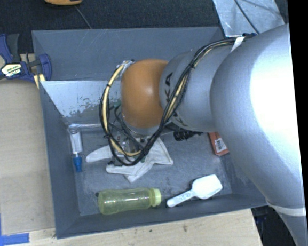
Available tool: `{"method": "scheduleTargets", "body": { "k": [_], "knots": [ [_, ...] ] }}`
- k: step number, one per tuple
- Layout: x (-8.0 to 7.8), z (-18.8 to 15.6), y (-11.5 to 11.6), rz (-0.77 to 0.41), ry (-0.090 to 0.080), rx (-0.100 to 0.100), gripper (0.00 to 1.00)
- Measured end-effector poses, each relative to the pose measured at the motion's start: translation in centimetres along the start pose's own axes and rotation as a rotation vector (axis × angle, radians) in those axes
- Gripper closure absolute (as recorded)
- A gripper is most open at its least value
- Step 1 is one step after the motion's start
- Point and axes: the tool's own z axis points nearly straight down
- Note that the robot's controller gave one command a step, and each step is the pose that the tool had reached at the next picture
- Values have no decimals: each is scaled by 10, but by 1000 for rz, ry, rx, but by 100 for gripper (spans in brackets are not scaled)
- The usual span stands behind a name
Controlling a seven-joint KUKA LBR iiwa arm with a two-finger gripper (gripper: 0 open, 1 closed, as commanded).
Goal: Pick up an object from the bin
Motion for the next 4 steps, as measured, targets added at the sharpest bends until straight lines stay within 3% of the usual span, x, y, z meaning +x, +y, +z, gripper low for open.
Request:
{"method": "scheduleTargets", "body": {
  "k": [1,2,3,4],
  "knots": [
    [0,0,0,1,0,0,100],
    [4,-43,1,-16,7,3,100],
    [5,-105,3,-40,3,1,100],
    [5,-175,5,-48,-4,-3,0]
  ]
}}
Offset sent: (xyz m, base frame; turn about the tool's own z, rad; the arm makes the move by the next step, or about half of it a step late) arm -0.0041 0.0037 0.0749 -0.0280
